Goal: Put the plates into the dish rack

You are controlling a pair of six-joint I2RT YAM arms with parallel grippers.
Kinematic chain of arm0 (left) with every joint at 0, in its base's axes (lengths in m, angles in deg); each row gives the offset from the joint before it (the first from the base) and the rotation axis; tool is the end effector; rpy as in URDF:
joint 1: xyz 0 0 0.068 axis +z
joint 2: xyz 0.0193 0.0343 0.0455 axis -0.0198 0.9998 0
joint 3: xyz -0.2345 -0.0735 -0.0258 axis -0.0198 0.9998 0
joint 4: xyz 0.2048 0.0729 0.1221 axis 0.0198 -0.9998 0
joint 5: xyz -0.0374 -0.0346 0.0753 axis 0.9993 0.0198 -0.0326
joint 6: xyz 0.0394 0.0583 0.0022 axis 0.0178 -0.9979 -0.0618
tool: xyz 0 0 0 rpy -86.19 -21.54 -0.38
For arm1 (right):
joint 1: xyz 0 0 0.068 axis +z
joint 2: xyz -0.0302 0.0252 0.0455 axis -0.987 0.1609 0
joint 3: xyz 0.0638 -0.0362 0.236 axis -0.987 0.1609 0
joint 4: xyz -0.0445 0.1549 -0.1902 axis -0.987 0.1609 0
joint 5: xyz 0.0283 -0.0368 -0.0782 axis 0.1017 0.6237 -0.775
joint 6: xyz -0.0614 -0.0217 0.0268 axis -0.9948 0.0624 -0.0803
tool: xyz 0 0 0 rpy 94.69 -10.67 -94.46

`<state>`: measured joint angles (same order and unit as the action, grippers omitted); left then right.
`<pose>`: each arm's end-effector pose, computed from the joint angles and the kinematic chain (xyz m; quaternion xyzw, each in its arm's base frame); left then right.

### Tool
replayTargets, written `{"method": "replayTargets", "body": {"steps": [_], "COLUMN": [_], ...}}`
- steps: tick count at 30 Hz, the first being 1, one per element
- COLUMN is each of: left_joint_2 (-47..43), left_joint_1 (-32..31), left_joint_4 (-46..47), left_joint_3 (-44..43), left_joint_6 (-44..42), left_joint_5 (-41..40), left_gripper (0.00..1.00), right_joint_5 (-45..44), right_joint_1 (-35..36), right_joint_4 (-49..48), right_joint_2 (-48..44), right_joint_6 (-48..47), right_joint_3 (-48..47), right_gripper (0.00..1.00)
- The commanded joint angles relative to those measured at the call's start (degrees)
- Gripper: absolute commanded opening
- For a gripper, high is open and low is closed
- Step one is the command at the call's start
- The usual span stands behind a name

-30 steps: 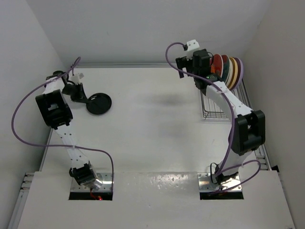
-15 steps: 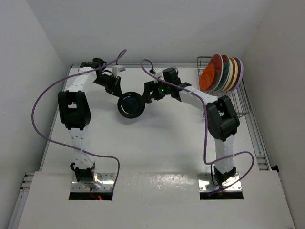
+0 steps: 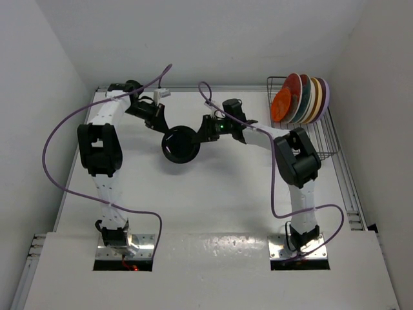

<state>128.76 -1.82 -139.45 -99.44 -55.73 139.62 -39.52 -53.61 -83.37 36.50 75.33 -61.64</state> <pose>0.4043 -0.0509 0.2120 0.2879 0.8443 -0.4093 0.1916 0.3831 0.2406 0.1461 -0.1212 0.8247 0.5076 0.2180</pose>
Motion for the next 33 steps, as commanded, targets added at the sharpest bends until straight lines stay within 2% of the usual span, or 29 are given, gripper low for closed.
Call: {"method": "replayTargets", "body": {"steps": [1, 2, 3, 4, 6, 7, 8, 9, 15, 18, 20, 21, 22, 23, 24, 25, 29, 33], "left_joint_2": [-3.4, -3.4, -3.4, -3.4, -3.4, -3.4, -3.4, -4.0, -6.0, -6.5, -6.5, -6.5, -6.5, -6.5, -6.5, -6.5, -6.0, -6.0], "left_joint_1": [-0.2, -0.2, -0.2, -0.2, -0.2, -0.2, -0.2, -0.2, 2.6, 4.3, 4.9, 5.4, 5.4, 5.4, 5.4, 5.4, 5.4, 5.4], "left_joint_4": [-1.4, -0.6, 0.9, 2.0, 4.2, 4.8, 5.5, 6.8, 12.0, 13.1, 13.1, 13.1, 13.1, 13.1, 13.1, 13.1, 13.1, 13.1], "left_joint_3": [-1.5, -2.1, -2.1, -2.1, -3.2, -3.2, -3.8, -4.3, -9.1, -10.2, -10.8, -10.8, -9.9, -9.1, -9.0, -8.2, -6.9, -6.9], "left_joint_6": [-0.4, 0.1, 1.1, 4.0, 6.3, 8.3, 9.2, 11.5, 19.0, 22.2, 22.3, 21.7, 21.7, 21.7, 21.7, 21.7, 21.7, 21.7], "left_joint_5": [4.5, 3.4, 2.3, 0.6, -6.0, -8.1, -11.8, -13.6, -29.7, -36.1, -38.7, -40.3, -40.9, -41.0, -41.0, -41.5, -41.5, -42.7], "left_gripper": [0.0, 0.0, 0.0, 0.12, 0.59, 0.97, 1.0, 1.0, 1.0, 1.0, 1.0, 1.0, 1.0, 1.0, 1.0, 1.0, 1.0, 1.0], "right_joint_5": [6.1, 5.3, 4.0, 3.5, -1.1, -4.1, -5.8, -10.7, -25.2, -38.0, -51.6, -55.1, -64.5, -67.6, -70.1, -77.0, -82.7, -85.6], "right_joint_1": [0.0, 0.1, 0.0, 0.0, -0.5, -0.9, -1.5, -2.2, -7.5, -10.9, -11.8, -13.2, -13.3, -13.6, -14.3, -14.7, -16.3, -16.8], "right_joint_4": [-9.8, -10.1, -10.2, -10.1, -9.7, -8.6, -8.2, -5.3, 3.8, 9.4, 13.8, 14.1, 14.3, 14.3, 13.9, 12.9, 10.7, 7.2], "right_joint_2": [0.1, -0.5, -1.6, -2.3, -5.4, -6.2, -9.6, -10.5, -19.2, -23.2, -25.3, -25.8, -26.0, -25.8, -25.7, -24.5, -20.4, -16.7], "right_joint_6": [5.9, 6.1, 6.0, 5.4, 4.2, 3.1, 1.5, 0.0, -3.8, -8.4, -13.8, -17.0, -19.1, -25.3, -26.8, -28.4, -36.4, -39.2], "right_joint_3": [0.3, 0.7, 1.3, 2.0, 3.2, 4.2, 4.9, 5.1, 4.4, 2.3, 1.0, 0.6, 0.0, -2.2, -2.8, -3.3, -7.4, -8.5], "right_gripper": [0.09, 0.0, 0.0, 0.0, 0.0, 0.0, 0.0, 0.0, 0.0, 0.0, 0.0, 0.0, 0.0, 0.0, 0.0, 0.0, 0.0, 0.0]}}
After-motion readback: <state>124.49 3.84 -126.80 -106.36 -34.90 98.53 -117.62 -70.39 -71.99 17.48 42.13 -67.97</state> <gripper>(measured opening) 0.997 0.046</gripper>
